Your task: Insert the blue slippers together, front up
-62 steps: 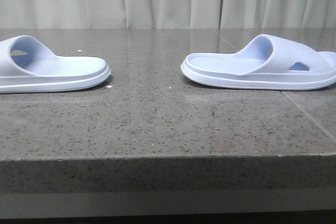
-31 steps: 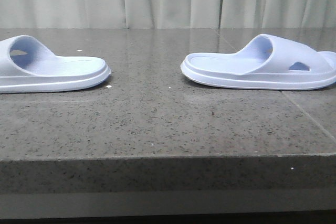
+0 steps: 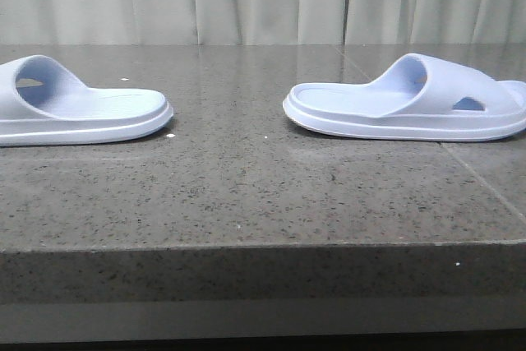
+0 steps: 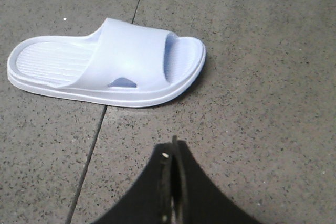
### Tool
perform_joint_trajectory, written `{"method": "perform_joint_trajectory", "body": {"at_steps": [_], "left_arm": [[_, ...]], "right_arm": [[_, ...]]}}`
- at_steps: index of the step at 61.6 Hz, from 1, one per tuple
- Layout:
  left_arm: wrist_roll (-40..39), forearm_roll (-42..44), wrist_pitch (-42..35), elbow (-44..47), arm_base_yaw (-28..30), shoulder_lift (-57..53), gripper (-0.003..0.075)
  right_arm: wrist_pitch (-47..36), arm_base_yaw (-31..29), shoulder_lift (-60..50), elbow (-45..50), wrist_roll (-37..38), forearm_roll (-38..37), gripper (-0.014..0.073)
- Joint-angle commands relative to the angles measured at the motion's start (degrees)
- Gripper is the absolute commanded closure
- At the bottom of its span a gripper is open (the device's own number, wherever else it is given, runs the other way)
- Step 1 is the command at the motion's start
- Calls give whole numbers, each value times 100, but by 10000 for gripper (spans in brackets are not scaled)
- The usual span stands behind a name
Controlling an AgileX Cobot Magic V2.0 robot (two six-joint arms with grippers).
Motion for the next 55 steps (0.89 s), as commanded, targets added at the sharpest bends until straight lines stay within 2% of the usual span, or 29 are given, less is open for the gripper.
{"method": "perform_joint_trajectory", "body": {"at_steps": [1, 6, 11, 16, 28, 34, 43, 48, 55], "left_arm": [[0, -53, -405, -204, -34, 114, 666], [0, -53, -405, -204, -34, 175, 529], [0, -53, -464, -204, -34, 196, 344], [0, -53, -538, -204, -34, 196, 267], [0, -26, -441, -267, -34, 233, 281], [0, 193, 62, -605, -34, 474, 281], [0, 660, 1087, -1385, -23, 1315, 281], [0, 797, 1253, -1683, 14, 1775, 281], [0, 524, 1339, -2029, 404, 2463, 281]], "right_arm": [[-303, -47, 61, -199, -4, -158, 548], [-276, -47, 61, -199, -4, -199, 363], [-292, -47, 61, -199, -4, -199, 175], [-320, -47, 61, -199, -4, -199, 81], [-320, -47, 61, -199, 1, -68, 73], [-325, -47, 61, -199, 1, -69, 73], [-325, -47, 61, -199, 1, -69, 73], [-325, -47, 61, -199, 1, -69, 73], [-325, -47, 61, -199, 1, -69, 73]]}}
